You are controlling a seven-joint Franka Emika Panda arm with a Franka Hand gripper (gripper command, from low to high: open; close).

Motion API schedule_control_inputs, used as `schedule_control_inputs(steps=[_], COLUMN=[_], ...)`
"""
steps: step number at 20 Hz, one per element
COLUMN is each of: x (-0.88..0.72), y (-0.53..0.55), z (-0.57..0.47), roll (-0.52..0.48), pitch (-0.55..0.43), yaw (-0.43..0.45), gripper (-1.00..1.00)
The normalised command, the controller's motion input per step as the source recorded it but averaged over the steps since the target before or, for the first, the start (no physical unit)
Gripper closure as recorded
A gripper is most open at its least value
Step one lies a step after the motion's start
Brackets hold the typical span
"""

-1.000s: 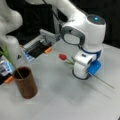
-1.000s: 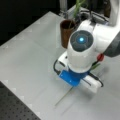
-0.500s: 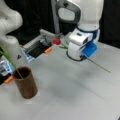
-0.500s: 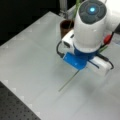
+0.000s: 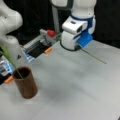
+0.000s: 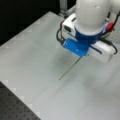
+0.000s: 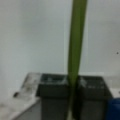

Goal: Flower insertion into a vase

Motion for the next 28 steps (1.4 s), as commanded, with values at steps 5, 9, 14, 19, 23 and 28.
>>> schedule_control_inputs(steps=[5,9,14,19,23,28], x=[-0.50,-0.45,-0.45,-0.52,-0.50,-0.58], y=[-0.33,-0.24,-0.21,-0.32,-0.34,-0.38], z=[0.29,0.14,0.11,0.10,-0.01,-0.05], roll=[0.274,0.265,0.235,0.190,0.116,0.029], pitch=[-0.075,-0.087,-0.080,-0.081,-0.103,-0.105], yaw=[0.051,0.054,0.083,0.103,0.079,0.070], gripper=[1.00,1.00,1.00,1.00,1.00,1.00])
